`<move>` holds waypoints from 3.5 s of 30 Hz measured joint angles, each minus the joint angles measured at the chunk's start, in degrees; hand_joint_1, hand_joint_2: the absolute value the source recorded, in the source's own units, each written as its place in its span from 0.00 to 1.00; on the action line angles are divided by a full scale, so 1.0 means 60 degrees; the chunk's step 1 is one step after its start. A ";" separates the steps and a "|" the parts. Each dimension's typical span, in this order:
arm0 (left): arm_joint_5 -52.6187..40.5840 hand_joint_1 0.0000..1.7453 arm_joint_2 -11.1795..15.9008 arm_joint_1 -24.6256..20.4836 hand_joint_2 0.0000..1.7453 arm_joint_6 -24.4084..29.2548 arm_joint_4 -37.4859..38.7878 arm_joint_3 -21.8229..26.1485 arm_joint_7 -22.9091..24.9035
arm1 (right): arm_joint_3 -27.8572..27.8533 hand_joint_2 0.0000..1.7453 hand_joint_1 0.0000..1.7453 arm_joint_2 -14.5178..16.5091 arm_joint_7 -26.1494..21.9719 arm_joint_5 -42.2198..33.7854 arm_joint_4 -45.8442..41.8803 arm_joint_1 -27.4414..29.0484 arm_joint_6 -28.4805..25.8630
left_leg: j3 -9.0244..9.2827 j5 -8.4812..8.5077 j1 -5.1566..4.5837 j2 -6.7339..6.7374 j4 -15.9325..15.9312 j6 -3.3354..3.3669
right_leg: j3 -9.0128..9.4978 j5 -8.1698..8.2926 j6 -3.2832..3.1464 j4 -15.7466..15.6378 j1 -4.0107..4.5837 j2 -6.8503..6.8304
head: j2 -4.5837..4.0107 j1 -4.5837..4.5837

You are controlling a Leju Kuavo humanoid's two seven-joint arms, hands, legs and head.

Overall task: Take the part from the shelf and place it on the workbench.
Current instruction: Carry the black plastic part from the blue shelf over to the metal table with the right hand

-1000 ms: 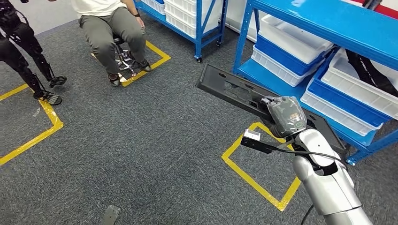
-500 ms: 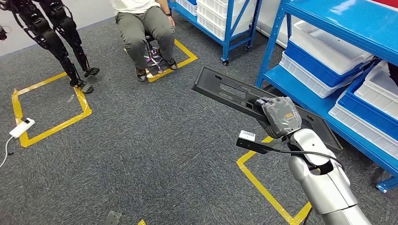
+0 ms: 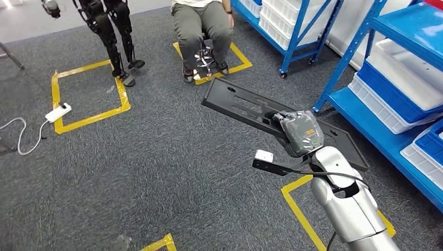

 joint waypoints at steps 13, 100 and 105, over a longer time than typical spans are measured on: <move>-0.0073 0.00 0.0005 0.0068 1.00 0.0017 0.0032 0.0130 0.0010 | 0.0056 1.00 0.95 0.0165 -0.0092 0.0093 -0.0023 0.0106 0.0100 | -0.0253 -0.0043 -0.0040 -0.1036 0.0230 -0.0270 | 0.0538 0.0963 -0.0083 -0.1527 -0.0090 0.0639 | 0.0000 -0.0001; -0.1252 0.00 -0.0111 -0.0262 1.00 -0.0275 0.0026 0.0562 0.0177 | -0.0255 1.00 0.95 -0.0122 -0.0075 -0.0574 -0.0303 -0.0553 0.0470 | -0.0070 -0.0041 0.0098 -0.0975 0.0175 -0.0077 | 0.0074 0.0770 0.0429 -0.0908 -0.0238 0.0785 | 0.0000 0.0122; -0.1220 0.00 -0.0129 -0.0245 1.00 -0.0291 0.0029 0.0685 0.0221 | -0.0585 1.00 0.95 -0.0227 -0.0236 -0.0660 -0.0306 -0.0667 0.0538 | -0.0238 -0.0057 0.0110 -0.1157 0.0258 -0.0334 | 0.0228 0.0890 0.0098 -0.1178 -0.0213 0.0589 | 0.0000 0.0103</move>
